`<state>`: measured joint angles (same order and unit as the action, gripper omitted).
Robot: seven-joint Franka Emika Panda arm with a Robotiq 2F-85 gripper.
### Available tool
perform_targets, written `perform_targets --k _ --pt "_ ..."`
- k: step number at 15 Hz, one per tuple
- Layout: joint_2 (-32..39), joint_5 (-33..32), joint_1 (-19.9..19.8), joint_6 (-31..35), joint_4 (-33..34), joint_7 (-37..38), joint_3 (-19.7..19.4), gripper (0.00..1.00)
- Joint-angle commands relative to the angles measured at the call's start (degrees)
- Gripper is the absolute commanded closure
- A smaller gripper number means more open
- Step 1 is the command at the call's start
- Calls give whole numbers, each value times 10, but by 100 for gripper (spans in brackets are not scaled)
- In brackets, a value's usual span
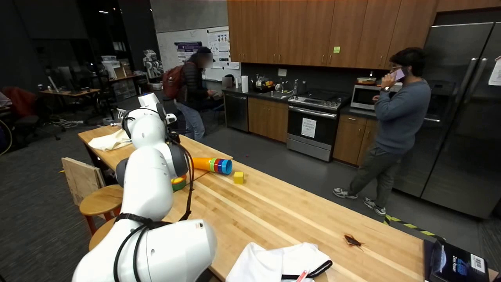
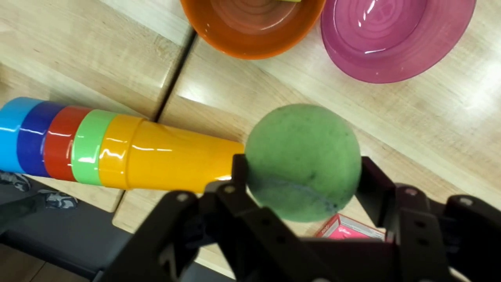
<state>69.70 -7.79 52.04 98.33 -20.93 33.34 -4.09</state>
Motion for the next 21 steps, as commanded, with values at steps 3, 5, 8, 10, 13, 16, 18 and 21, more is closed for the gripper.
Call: perform_targets --k 3,5,8,10,13,16,18,21 --pt "-7 -7 3 -21 -5 3 -6 58" --pt "-7 -10 3 -18 -3 1 -7 58" --pt "-2 -20 4 -10 -2 5 -14 58" --pt "5 -21 1 2 -2 6 -16 58" --pt "28 -10 -10 34 1 -14 -5 58" --pt "72 15 -28 77 18 -62 22 58" --pt "70 11 -21 61 17 -47 13 33" --pt "85 19 -30 89 3 -66 22 33"
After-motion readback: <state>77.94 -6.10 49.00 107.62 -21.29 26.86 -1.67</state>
